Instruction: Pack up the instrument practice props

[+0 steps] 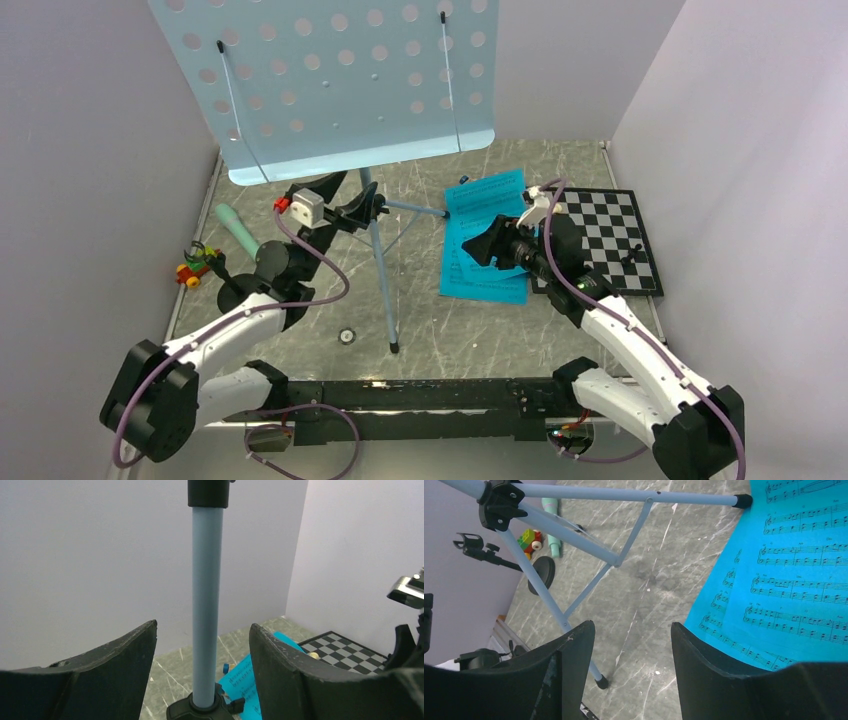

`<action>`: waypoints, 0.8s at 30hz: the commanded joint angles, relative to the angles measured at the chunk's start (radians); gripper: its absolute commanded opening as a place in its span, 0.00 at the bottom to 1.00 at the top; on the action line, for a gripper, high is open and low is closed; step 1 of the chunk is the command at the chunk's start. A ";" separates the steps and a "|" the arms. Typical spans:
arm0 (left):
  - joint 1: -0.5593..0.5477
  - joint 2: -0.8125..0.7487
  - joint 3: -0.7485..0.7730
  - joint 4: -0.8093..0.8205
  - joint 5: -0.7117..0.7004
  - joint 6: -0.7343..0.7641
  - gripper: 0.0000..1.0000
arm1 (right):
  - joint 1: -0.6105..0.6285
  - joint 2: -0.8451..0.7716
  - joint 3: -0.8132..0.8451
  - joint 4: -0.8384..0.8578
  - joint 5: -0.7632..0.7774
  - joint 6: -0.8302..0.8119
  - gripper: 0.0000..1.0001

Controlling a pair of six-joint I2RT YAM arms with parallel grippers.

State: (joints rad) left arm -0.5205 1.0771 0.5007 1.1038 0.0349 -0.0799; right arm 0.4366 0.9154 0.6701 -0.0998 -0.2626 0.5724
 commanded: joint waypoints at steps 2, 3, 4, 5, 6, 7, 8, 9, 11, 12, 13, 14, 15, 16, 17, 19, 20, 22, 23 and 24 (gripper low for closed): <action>-0.001 0.055 0.078 0.125 -0.021 0.023 0.67 | 0.018 0.011 -0.014 0.090 -0.009 0.030 0.61; -0.001 0.064 0.087 0.128 -0.025 0.027 0.66 | 0.024 0.017 -0.015 0.095 -0.010 0.035 0.61; 0.002 0.073 0.098 0.132 -0.030 0.031 0.64 | 0.029 0.022 -0.016 0.095 -0.009 0.039 0.61; 0.001 0.080 0.105 0.135 -0.032 0.035 0.62 | 0.035 0.029 -0.015 0.095 -0.009 0.041 0.61; 0.003 0.088 0.112 0.138 -0.032 0.035 0.60 | 0.041 0.035 -0.014 0.120 -0.008 0.041 0.61; 0.003 0.094 0.119 0.140 -0.032 0.035 0.58 | 0.046 0.042 -0.011 0.127 -0.004 0.042 0.61; 0.005 0.100 0.125 0.138 -0.031 0.035 0.56 | 0.052 0.048 -0.008 0.133 -0.001 0.043 0.61; 0.006 0.105 0.129 0.138 -0.028 0.035 0.54 | 0.057 0.055 -0.004 0.139 0.001 0.043 0.61; 0.010 0.112 0.136 0.140 -0.021 0.032 0.50 | 0.069 0.074 0.005 0.152 0.006 0.045 0.61; 0.010 0.114 0.141 0.138 -0.015 0.030 0.48 | 0.074 0.084 0.012 0.161 0.006 0.048 0.61; 0.011 0.115 0.145 0.134 -0.008 0.029 0.46 | 0.079 0.095 0.020 0.169 0.004 0.050 0.61; 0.012 0.115 0.150 0.127 -0.001 0.030 0.44 | 0.083 0.109 0.030 0.179 -0.002 0.052 0.62; 0.011 0.113 0.156 0.119 0.006 0.032 0.42 | 0.089 0.122 0.040 0.189 -0.006 0.053 0.62; 0.011 0.111 0.162 0.109 0.014 0.034 0.39 | 0.096 0.134 0.052 0.199 -0.013 0.057 0.63; 0.012 0.110 0.168 0.095 0.023 0.038 0.36 | 0.104 0.149 0.064 0.212 -0.017 0.059 0.63; 0.011 0.106 0.177 0.079 0.039 0.042 0.30 | 0.117 0.179 0.088 0.228 -0.019 0.066 0.64; 0.011 0.103 0.179 0.068 0.046 0.045 0.28 | 0.121 0.194 0.100 0.241 -0.020 0.075 0.65; 0.011 0.095 0.179 0.054 0.060 0.051 0.23 | 0.125 0.224 0.118 0.274 -0.035 0.105 0.66; 0.012 0.091 0.177 0.045 0.065 0.055 0.20 | 0.126 0.240 0.128 0.289 -0.044 0.129 0.67; 0.011 0.086 0.176 0.038 0.072 0.060 0.16 | 0.126 0.258 0.139 0.304 -0.053 0.159 0.68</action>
State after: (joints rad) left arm -0.5156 1.1900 0.6300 1.1416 0.0673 -0.0525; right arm 0.5549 1.1328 0.7334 0.0696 -0.2752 0.6498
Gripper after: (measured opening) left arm 0.284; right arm 0.663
